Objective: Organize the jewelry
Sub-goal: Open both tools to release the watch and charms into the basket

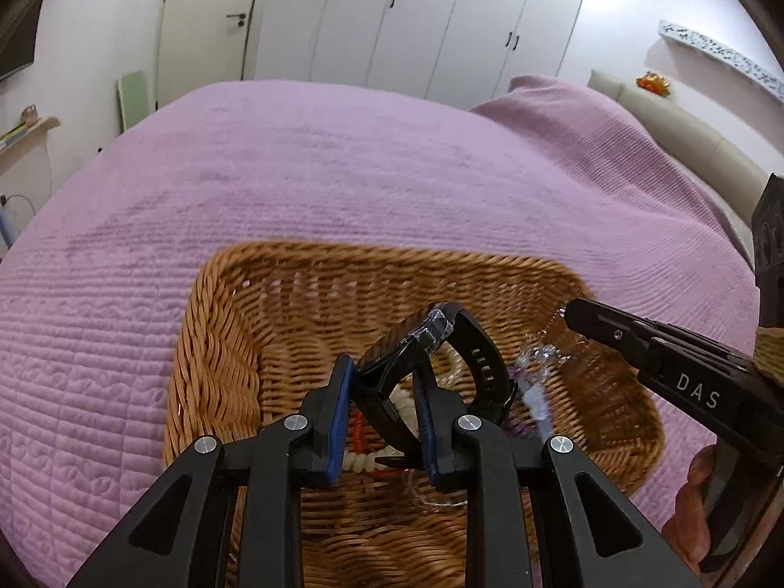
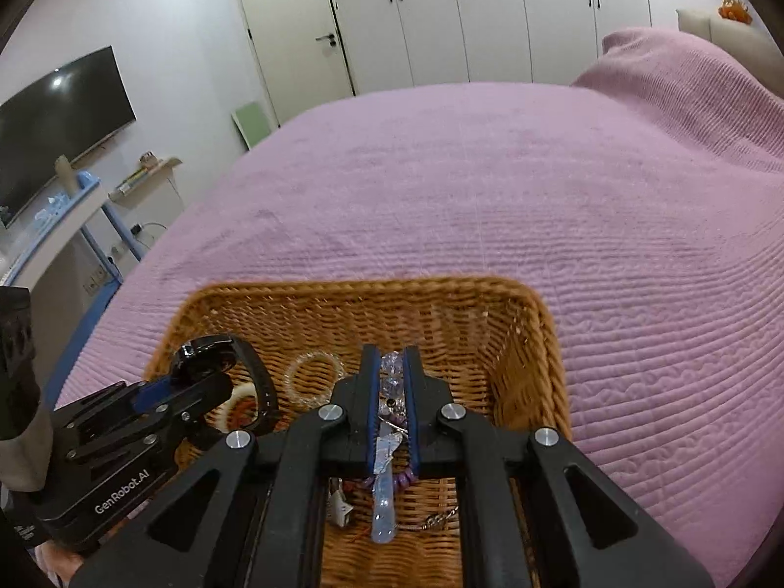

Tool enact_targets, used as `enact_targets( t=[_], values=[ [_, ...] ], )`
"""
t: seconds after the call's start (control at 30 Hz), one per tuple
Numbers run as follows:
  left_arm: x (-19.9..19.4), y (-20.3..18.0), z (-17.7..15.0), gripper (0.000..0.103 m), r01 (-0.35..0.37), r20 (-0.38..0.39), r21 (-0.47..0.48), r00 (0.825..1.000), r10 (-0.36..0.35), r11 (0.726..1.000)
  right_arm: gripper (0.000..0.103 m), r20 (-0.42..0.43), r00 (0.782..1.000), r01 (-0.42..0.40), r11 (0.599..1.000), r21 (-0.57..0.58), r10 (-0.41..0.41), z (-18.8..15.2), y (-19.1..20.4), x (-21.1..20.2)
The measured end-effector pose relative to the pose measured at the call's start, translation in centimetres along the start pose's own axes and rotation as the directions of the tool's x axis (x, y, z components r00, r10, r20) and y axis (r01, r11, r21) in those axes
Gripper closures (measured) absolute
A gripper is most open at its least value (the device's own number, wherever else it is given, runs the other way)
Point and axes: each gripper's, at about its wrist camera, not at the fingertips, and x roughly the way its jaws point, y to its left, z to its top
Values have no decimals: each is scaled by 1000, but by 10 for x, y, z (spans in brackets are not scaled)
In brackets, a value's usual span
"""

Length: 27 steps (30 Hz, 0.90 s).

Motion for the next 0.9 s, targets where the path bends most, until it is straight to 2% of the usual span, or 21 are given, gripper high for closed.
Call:
enact_targets(
  t=[0.1, 0.13, 0.17, 0.2, 0.23, 0.47, 0.53, 0.57, 0.73, 0.77, 0.8, 0.87, 0.9],
  values=[
    [-3, 0, -2, 71, 11, 15, 4, 1000, -11, 1000, 89, -17, 1000, 8, 1000, 15, -8, -5, -3, 7],
    [-6, -1, -2, 69, 23, 27, 6, 999, -24, 1000, 80, -21, 1000, 6, 1000, 20, -5, -6, -3, 8],
    [-12, -3, -1, 64, 35, 47, 13, 998, -36, 999, 74, -21, 1000, 4, 1000, 23, -4, -7, -3, 8],
    [-17, -3, 0, 55, 37, 62, 17, 997, -38, 999, 64, -16, 1000, 6, 1000, 24, -5, -8, -2, 6],
    [-23, -4, 0, 51, 33, 82, 20, 996, -34, 999, 61, -4, 1000, 12, 1000, 23, -12, -10, -2, 2],
    [-72, -18, -14, 49, -5, 191, 57, 982, -6, 998, 57, 87, 996, 25, 1000, -7, -25, -27, 11, -48],
    [-93, -21, -23, 46, 18, 229, 50, 973, -29, 999, 49, 123, 992, 30, 999, -15, -28, -32, 15, -66],
    [-100, -23, -27, 41, 19, 240, 52, 970, -31, 998, 47, 146, 989, 28, 999, -18, -25, -37, 16, -78],
    [-136, -35, -50, 36, -23, 313, 60, 950, 3, 998, 46, 214, 976, 35, 999, -32, -28, -51, 21, -118],
    [-141, -37, -54, 31, -27, 329, 57, 944, 7, 998, 46, 225, 974, 39, 999, -35, -31, -54, 22, -124],
    [-145, -37, -58, 26, -40, 360, 56, 933, 17, 998, 46, 242, 969, 54, 998, -41, -43, -59, 23, -131],
    [-149, -39, -64, 25, -74, 392, 50, 919, 48, 996, 45, 276, 959, 91, 994, -54, -73, -68, 28, -138],
    [-147, -39, -67, 25, -87, 395, 44, 916, 63, 995, 39, 316, 943, 131, 990, -60, -106, -78, 30, -142]
  ],
)
